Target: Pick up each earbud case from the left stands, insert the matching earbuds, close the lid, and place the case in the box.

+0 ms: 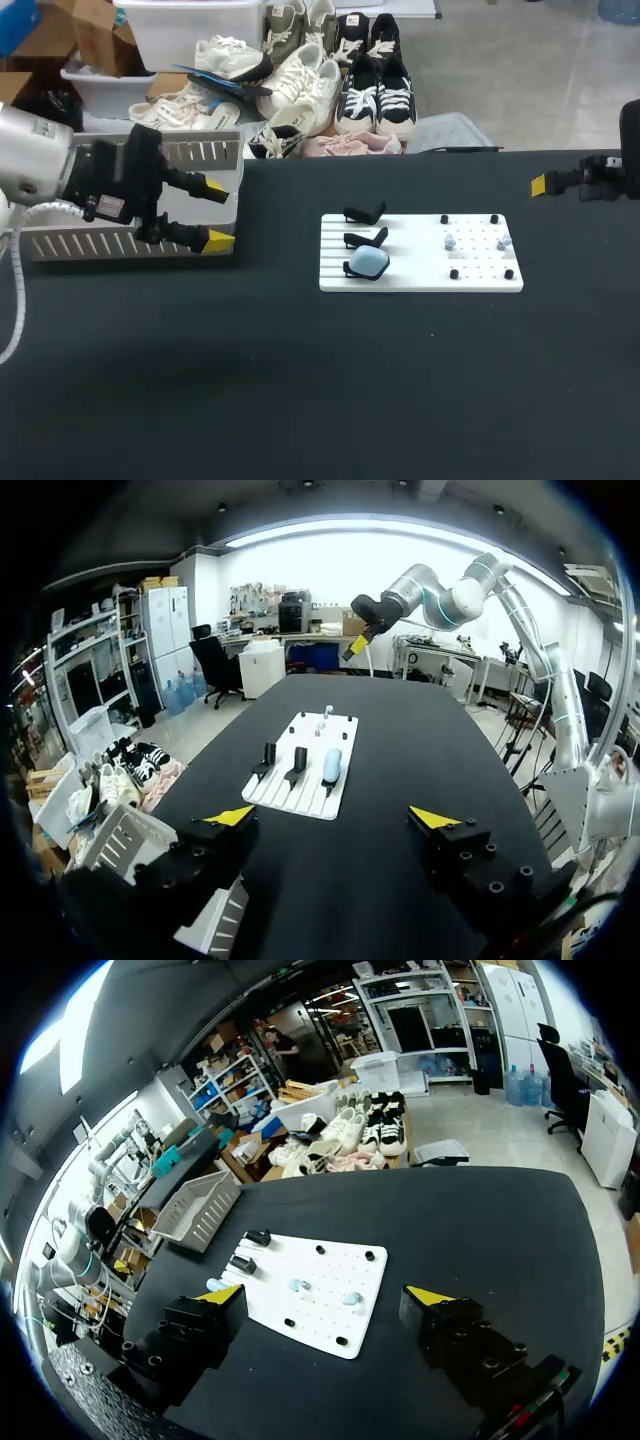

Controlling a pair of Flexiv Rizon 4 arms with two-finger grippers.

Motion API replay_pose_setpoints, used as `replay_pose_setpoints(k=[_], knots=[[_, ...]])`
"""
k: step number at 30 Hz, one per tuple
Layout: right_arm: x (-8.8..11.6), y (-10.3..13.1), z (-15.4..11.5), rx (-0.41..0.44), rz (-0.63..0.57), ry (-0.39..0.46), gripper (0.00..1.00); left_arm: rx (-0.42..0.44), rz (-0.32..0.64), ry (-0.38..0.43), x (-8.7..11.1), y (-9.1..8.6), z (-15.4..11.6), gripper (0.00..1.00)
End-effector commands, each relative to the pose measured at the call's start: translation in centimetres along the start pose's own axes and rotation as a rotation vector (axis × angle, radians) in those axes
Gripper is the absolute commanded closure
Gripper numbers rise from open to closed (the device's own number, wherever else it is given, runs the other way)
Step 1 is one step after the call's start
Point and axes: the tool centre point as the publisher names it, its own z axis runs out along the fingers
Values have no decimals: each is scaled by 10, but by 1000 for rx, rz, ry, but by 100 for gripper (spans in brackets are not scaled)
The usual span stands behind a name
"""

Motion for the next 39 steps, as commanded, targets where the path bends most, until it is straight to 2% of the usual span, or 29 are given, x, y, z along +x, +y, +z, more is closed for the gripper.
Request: replay_pose_setpoints(k=[1, 10, 17, 24, 30, 39], knots=[[0, 0, 0, 0, 0, 0, 0, 26, 8, -27, -4, 8, 14, 0], [0, 0, 0, 0, 0, 0, 0, 48, 104, -10, -6, 7, 41, 0], [0, 0, 0, 0, 0, 0, 0, 88, 133, -9, -6, 10, 63, 0], [0, 0, 0, 0, 0, 0, 0, 77, 185, -67, -5, 8, 85, 0], [0, 0, 0, 0, 0, 0, 0, 117, 165, -94, -3, 4, 107, 0], [0, 0, 0, 0, 0, 0, 0, 123, 124, -79, 4, 3, 133, 0]])
